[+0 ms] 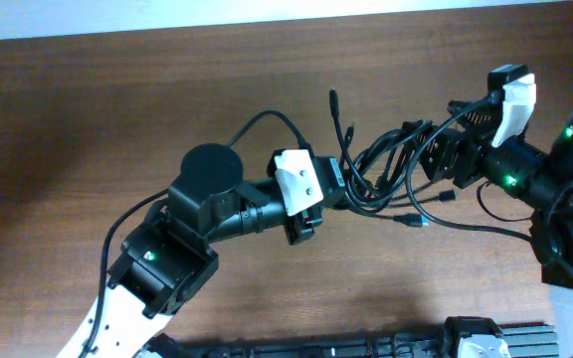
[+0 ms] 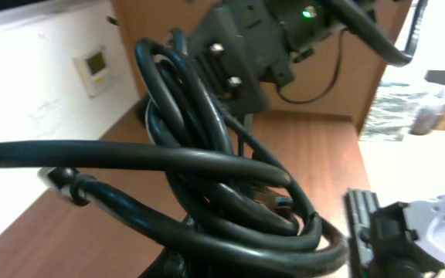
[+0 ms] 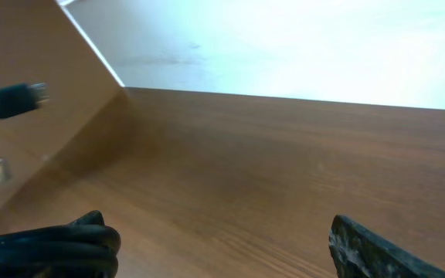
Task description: Untangle cables
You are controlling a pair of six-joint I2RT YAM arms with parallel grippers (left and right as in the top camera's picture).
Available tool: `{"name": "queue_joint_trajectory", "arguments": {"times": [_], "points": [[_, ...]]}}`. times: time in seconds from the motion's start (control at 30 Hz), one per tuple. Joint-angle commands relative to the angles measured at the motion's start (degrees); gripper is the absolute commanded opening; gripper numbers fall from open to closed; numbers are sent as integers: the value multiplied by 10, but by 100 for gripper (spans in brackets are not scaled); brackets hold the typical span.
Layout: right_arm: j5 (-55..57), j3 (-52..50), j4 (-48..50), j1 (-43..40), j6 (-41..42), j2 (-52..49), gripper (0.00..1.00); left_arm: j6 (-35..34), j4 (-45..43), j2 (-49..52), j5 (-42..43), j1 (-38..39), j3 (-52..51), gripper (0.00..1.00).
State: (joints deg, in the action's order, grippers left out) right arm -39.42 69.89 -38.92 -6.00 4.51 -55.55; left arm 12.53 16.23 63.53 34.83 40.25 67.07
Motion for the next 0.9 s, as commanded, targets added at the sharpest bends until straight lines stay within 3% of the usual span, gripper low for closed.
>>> {"name": "queue_joint_trajectory", "arguments": {"times": [0.0, 0.2, 0.57, 0.77, 0.87], "points": [[74, 11, -5, -1, 4, 5, 85, -3, -5, 1, 64, 0, 5, 0], [174, 11, -10, -1, 46, 6, 85, -2, 0, 1, 64, 0, 5, 0], [273, 11, -67, -1, 50, 6, 85, 12, 0, 0, 57, -34, 5, 0], [271, 11, -125, -1, 49, 8, 85, 12, 1, 0, 56, -85, 5, 0], [219, 11, -141, -1, 10, 16, 86, 12, 3, 0, 46, -102, 5, 0]]}}
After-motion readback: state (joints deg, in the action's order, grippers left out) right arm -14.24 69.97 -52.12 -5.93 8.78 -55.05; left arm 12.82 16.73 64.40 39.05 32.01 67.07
